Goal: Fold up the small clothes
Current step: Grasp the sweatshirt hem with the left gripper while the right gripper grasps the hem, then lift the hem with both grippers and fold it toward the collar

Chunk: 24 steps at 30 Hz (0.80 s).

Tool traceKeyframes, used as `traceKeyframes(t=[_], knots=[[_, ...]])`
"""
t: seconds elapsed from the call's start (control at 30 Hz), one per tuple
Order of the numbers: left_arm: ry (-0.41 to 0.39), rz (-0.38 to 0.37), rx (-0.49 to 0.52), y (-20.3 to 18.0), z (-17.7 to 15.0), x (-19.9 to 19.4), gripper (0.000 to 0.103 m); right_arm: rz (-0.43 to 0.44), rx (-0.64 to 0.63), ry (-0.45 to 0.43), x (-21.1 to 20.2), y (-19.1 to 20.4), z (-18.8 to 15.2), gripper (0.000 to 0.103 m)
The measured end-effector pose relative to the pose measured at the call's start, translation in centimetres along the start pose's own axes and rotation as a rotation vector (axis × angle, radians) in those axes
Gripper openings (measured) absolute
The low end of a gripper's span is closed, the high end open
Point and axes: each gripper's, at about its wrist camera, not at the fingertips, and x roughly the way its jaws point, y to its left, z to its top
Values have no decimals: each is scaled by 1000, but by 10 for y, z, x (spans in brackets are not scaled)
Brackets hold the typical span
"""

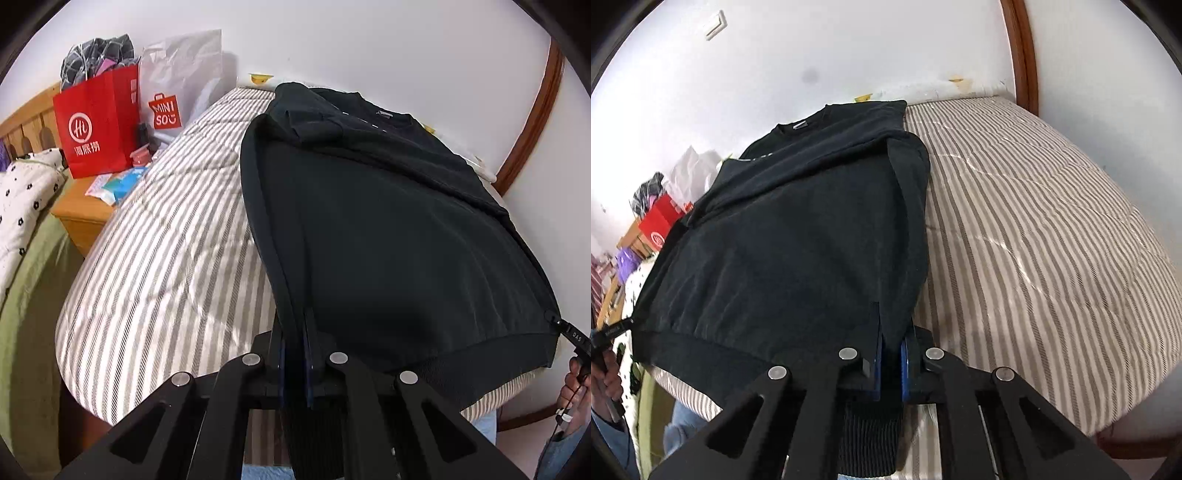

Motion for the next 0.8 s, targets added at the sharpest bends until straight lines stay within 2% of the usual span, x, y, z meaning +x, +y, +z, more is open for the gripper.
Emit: traceKeyframes(t=[0.27,0.37,0.43,0.5,0.57,0.63,0.7,0.8], knots=[[10,-34,-37,5,-1,8,10,-34,22,17,13,6,4,15],[5,-31,-37,4,2,11,13,-38,40,16,21,7,5,19],[3,-26,-29,1,5,13,15,-30,49,6,23,7,8,26],[1,-10,-15,-3,6,13,16,-37,53,1,26,8,10,26],[6,10,9,-7,6,13,16,-52,34,5,27,10,11,26],[7,28,36,-10,5,12,15,-50,15,14,27,14,9,8],[7,34,51,-11,4,10,8,-55,11,4,24,15,9,8],[-30,15,38,-8,4,-1,7,-36,9,-24,12,14,7,7]])
